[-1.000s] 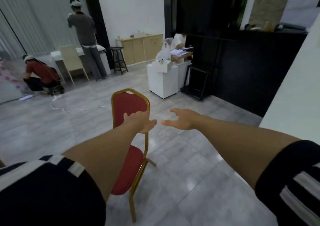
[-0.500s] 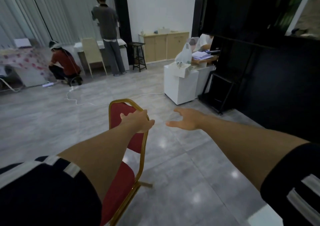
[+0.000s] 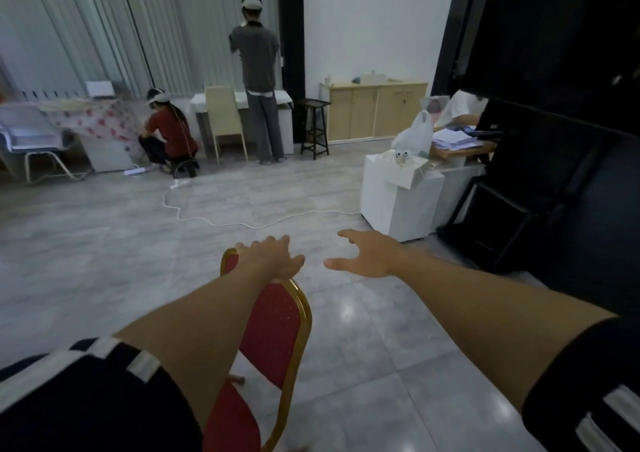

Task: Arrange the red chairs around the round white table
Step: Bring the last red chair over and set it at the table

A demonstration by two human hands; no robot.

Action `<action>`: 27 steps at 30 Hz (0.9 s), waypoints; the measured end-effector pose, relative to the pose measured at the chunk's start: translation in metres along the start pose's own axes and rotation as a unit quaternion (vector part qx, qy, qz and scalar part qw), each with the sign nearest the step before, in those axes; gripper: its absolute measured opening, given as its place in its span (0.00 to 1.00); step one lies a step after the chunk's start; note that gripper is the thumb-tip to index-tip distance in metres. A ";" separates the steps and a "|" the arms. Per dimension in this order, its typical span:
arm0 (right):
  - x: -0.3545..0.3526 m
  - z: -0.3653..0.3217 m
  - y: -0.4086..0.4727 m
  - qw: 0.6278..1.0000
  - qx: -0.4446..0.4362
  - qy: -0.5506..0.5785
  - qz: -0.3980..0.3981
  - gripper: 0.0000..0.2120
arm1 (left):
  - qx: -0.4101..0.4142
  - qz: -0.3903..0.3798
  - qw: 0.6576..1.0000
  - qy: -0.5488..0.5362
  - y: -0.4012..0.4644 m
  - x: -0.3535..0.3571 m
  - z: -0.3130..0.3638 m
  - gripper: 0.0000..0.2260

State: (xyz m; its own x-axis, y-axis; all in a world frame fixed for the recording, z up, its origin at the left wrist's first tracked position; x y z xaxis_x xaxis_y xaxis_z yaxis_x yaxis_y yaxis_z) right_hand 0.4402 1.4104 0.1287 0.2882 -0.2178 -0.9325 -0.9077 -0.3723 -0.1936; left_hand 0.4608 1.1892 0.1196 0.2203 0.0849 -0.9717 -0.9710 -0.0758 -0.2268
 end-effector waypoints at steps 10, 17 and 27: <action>-0.016 0.021 0.146 0.993 -0.106 -0.012 -0.050 0.51 | -0.110 -0.019 0.994 -0.019 0.094 -0.003 -0.015 0.35; -0.028 0.028 0.242 0.964 -0.242 -0.044 -0.097 0.50 | -0.246 -0.010 0.966 -0.076 0.119 0.006 -0.014 0.36; 0.000 -0.035 0.304 0.872 -0.434 -0.132 -0.182 0.53 | -0.390 0.016 0.914 -0.110 0.107 0.007 0.005 0.37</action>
State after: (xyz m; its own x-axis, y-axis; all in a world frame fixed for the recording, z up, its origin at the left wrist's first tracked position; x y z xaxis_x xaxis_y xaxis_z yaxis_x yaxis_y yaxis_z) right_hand 0.1747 1.2656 0.0808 0.3249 0.2302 -0.9173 -0.1641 -0.9415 -0.2944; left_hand 0.3578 1.1871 0.0892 0.0851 0.2615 -0.9614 -0.5956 -0.7602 -0.2595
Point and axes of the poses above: each hand's wrist, its own y-axis towards the middle knuckle, its own x-axis out of the palm, z = x × y, the point moved 1 cm from there along y, towards the middle knuckle, and after that the axes turned 2 degrees about -y, right-handed, at the moved point
